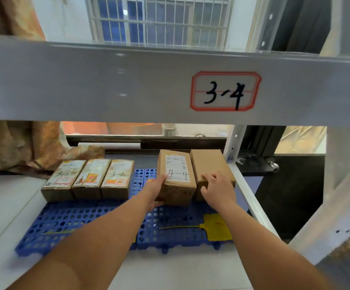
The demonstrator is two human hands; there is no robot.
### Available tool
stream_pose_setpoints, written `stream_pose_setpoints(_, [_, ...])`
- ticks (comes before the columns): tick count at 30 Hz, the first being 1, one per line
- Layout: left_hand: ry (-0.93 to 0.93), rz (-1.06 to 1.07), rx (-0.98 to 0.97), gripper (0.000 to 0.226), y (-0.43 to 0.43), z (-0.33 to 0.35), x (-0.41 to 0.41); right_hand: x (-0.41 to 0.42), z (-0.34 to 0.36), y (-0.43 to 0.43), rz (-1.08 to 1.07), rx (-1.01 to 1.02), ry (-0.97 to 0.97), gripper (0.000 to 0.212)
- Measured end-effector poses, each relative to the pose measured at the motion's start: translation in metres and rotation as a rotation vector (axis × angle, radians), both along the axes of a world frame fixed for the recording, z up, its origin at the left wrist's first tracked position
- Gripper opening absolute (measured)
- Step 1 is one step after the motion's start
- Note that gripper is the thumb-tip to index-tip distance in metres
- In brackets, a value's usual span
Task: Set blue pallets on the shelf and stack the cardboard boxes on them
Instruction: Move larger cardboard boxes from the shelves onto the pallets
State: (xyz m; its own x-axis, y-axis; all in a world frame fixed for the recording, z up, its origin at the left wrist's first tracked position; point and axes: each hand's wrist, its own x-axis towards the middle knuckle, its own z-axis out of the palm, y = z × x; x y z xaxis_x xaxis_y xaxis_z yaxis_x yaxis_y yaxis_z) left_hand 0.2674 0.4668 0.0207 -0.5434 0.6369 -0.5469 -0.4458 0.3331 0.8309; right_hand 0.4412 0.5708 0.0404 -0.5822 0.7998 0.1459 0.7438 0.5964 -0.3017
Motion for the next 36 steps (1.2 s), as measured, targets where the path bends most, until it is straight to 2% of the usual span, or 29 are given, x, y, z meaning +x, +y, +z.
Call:
stream_pose_setpoints(3, [0.025, 0.022, 0.005, 0.036, 0.005, -0.003, 0.005, 0.000, -0.002, 0.000, 0.011, -0.021, 0.019, 0.041])
stream_pose_setpoints(11, [0.193, 0.015, 0.000, 0.042, 0.018, -0.001, 0.013, 0.002, -0.003, 0.000, 0.029, 0.008, -0.009, 0.041])
stream_pose_setpoints(16, [0.636, -0.010, -0.186, 0.051, 0.018, -0.007, 0.016, 0.002, -0.002, 0.001, 0.037, 0.019, -0.021, 0.041])
stream_pose_setpoints(24, [0.857, -0.049, -0.388, 0.035, 0.022, 0.002, 0.019, 0.002, -0.004, 0.004, 0.058, 0.023, -0.035, 0.038])
stream_pose_setpoints(30, [0.811, -0.062, -0.370, 0.039, 0.024, 0.009, 0.021, 0.005, -0.010, 0.002, 0.048, 0.048, -0.036, 0.036])
stream_pose_setpoints(36, [0.651, 0.002, -0.319, 0.059, 0.005, 0.011, 0.023, -0.001, 0.002, -0.004, 0.041, 0.005, -0.086, 0.049])
